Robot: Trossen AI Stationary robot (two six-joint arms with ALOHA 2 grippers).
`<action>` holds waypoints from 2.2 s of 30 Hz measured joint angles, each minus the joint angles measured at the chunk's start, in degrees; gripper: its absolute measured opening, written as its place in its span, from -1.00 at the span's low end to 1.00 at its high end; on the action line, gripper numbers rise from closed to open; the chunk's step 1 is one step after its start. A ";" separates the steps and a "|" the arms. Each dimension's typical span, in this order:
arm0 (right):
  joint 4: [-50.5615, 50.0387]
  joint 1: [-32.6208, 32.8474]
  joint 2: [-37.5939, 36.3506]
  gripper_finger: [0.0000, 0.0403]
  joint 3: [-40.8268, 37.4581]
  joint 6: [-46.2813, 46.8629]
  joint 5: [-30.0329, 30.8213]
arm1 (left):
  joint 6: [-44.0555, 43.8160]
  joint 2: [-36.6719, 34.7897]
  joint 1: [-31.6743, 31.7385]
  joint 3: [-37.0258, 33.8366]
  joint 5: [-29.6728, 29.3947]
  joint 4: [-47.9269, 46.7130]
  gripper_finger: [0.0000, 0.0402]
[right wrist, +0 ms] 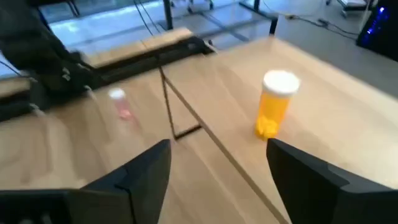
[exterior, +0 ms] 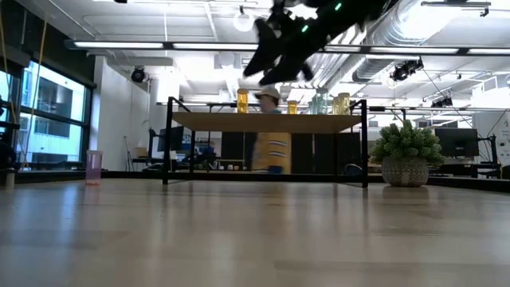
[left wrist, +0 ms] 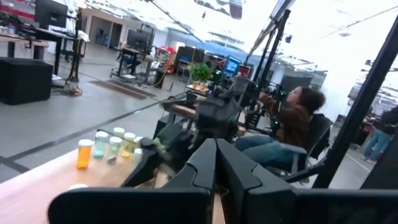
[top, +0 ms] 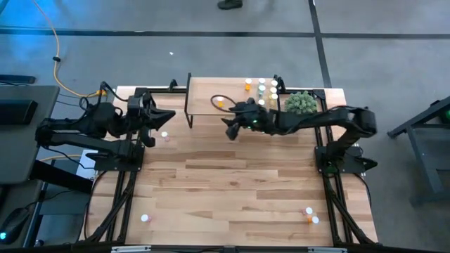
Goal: Pick and place medicine bottles onto shelf by color
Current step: Put the top orange pill bottle on the shelf aligned with the other orange pill bottle
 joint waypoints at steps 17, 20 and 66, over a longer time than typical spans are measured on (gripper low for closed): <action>20.38 -2.56 9.64 0.30 0.00 -2.72 13.37 | -0.02 0.69 0.02 0.00 2.84 -2.80 -1.00; 20.22 -3.99 9.64 0.30 0.00 -3.17 6.64 | -0.02 0.71 0.02 0.00 2.86 -2.80 -1.00; 21.97 -8.47 9.64 -0.31 0.00 -2.85 -1.90 | -1.49 0.72 0.04 0.00 2.86 -2.67 -1.00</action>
